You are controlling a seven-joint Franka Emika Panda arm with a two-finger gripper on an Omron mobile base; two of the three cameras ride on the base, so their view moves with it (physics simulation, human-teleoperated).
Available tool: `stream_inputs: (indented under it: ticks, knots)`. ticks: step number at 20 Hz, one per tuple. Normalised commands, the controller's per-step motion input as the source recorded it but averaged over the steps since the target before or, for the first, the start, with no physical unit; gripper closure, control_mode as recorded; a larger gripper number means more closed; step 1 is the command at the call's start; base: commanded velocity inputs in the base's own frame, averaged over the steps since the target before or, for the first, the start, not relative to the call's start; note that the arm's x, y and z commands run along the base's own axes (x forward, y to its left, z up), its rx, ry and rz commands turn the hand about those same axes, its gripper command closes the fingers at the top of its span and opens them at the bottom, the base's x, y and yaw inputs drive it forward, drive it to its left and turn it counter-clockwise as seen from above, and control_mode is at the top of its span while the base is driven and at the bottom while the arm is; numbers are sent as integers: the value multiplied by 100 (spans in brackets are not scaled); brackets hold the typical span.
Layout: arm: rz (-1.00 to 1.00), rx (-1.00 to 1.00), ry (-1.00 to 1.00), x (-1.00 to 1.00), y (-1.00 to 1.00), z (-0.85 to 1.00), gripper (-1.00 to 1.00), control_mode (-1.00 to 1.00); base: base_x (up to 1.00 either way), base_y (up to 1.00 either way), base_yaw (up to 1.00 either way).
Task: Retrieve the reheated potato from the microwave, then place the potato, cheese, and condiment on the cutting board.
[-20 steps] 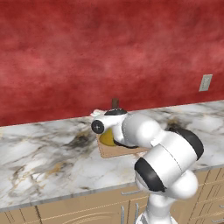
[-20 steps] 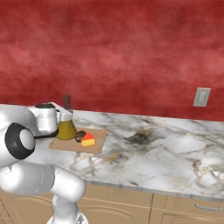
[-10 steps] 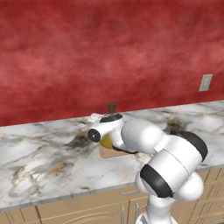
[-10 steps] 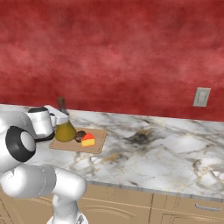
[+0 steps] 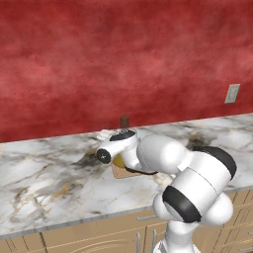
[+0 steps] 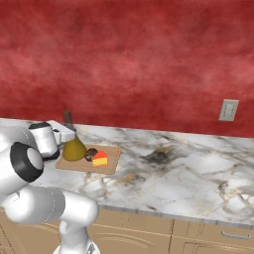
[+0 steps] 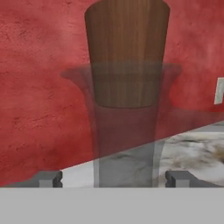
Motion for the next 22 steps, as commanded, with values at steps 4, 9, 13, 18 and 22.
stream_inputs:
  ticks: [4,9,13,18,22]
  knots:
    - [0,0,0,-12,10,-1,-100,-100,0,0,0]
    - [0,0,0,-12,13,0,-100,-100,0,0,0]
    - [0,0,0,-2,12,0,-100,-100,0,0,0]
    - [0,0,4,5,5,-7,-100,-100,0,0,0]
    - [0,0,11,1,4,-11,-100,-100,0,0,0]
